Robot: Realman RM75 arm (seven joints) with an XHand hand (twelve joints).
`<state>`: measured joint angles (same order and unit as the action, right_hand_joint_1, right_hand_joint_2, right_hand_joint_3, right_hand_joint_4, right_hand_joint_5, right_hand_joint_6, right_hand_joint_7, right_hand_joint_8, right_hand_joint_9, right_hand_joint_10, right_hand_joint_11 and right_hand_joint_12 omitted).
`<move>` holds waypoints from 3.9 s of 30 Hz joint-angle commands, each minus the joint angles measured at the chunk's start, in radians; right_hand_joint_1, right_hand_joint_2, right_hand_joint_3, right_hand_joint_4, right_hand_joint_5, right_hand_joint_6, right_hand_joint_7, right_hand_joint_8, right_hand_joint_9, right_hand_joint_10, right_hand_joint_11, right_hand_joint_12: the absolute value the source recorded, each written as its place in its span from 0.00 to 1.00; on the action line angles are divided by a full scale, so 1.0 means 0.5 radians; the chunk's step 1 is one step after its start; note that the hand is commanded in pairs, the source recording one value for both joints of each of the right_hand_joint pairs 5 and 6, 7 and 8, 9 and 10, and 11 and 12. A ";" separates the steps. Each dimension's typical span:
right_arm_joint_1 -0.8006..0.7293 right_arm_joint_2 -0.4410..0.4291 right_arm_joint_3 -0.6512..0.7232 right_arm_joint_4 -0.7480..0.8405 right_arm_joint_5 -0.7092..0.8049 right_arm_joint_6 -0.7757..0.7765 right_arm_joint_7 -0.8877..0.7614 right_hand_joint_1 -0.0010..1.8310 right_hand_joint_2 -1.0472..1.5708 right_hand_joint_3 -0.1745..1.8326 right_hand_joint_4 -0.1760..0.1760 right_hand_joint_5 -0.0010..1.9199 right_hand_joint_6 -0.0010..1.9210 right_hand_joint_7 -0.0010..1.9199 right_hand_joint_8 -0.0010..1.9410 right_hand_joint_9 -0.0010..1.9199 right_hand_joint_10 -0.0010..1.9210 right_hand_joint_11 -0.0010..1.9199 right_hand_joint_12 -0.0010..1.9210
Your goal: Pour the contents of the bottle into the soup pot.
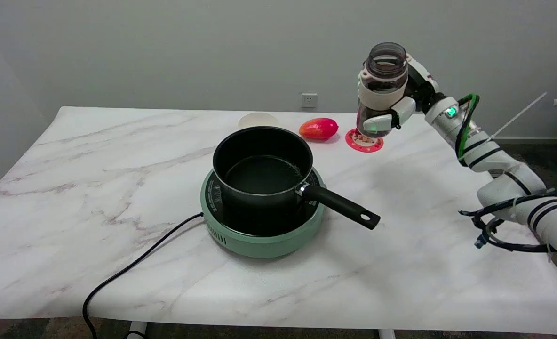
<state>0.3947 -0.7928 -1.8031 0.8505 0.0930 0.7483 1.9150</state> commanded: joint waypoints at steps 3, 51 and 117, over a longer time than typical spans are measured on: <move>0.127 0.214 0.007 0.690 -0.671 -0.484 -0.006 0.87 0.71 0.45 0.50 1.00 1.00 1.00 0.99 0.76 0.76 0.62 0.62; 0.219 0.019 -0.523 1.319 -1.896 -1.152 -0.377 0.90 0.66 0.54 0.50 1.00 1.00 1.00 0.99 0.74 0.74 0.62 0.62; 0.309 0.017 -0.489 1.506 -2.902 -1.029 -0.531 0.88 0.66 0.56 0.50 1.00 1.00 1.00 0.99 0.74 0.73 0.62 0.62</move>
<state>0.5389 -0.7852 -2.0423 1.5706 -1.2410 0.2072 1.6501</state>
